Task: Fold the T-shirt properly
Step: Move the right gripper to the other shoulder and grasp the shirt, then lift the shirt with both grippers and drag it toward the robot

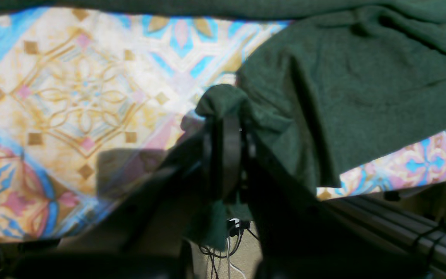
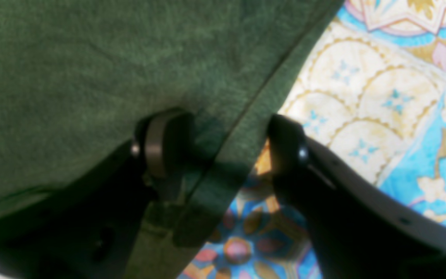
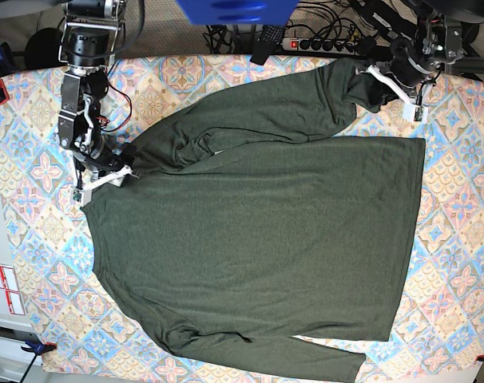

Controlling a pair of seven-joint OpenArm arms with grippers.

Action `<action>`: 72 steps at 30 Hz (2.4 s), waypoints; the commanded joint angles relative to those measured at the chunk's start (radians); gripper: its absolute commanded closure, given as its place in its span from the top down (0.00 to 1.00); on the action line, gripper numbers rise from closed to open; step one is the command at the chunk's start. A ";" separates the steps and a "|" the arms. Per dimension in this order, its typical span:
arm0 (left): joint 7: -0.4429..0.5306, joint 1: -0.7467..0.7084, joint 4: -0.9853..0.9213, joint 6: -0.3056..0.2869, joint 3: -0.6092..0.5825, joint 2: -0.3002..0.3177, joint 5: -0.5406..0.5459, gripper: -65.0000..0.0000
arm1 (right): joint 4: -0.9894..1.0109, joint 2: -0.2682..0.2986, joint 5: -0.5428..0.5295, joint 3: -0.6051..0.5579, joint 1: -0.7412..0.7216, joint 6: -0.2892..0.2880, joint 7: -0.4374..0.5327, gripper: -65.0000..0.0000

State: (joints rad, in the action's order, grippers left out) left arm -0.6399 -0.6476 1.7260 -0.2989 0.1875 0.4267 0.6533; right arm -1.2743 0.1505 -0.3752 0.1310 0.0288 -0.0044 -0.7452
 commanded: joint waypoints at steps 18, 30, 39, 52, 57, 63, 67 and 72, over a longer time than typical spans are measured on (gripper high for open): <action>0.021 0.071 0.018 -0.006 0.079 0.016 0.007 0.00 | -0.146 0.005 -0.015 0.149 0.012 -0.001 -0.049 0.00; 0.013 0.275 0.018 -0.006 0.162 0.013 0.004 0.00 | -0.167 0.005 -0.015 0.143 0.010 -0.001 -0.049 0.00; 0.012 0.378 -0.039 -0.006 0.223 0.019 0.000 0.00 | -0.167 0.005 -0.015 0.141 0.003 -0.001 -0.049 0.00; 0.012 0.516 -0.413 -0.006 0.208 0.030 0.001 0.00 | -0.167 0.002 -0.015 0.140 0.003 -0.001 -0.049 0.00; 0.013 0.546 -0.466 -0.006 0.117 0.056 0.001 0.12 | -0.170 0.001 -0.015 0.140 0.003 -0.001 -0.049 0.00; 0.013 0.539 -0.466 -0.003 0.109 0.056 0.007 0.41 | -0.213 0.001 -0.015 0.140 0.009 -0.001 -0.049 0.00; 0.013 0.507 -0.466 -0.003 0.111 0.056 0.009 0.52 | -0.227 0.001 -0.015 0.140 0.010 -0.001 -0.050 0.00; 0.013 0.443 -0.461 -0.003 0.112 0.056 0.015 0.56 | -0.229 -0.001 -0.015 0.140 0.012 -0.001 -0.052 0.00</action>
State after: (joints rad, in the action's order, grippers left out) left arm -0.6456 -0.1986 1.2472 -0.2951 0.2920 0.4633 0.6556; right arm -1.4799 0.1379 -0.3904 0.2684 0.0532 -0.0025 -0.8146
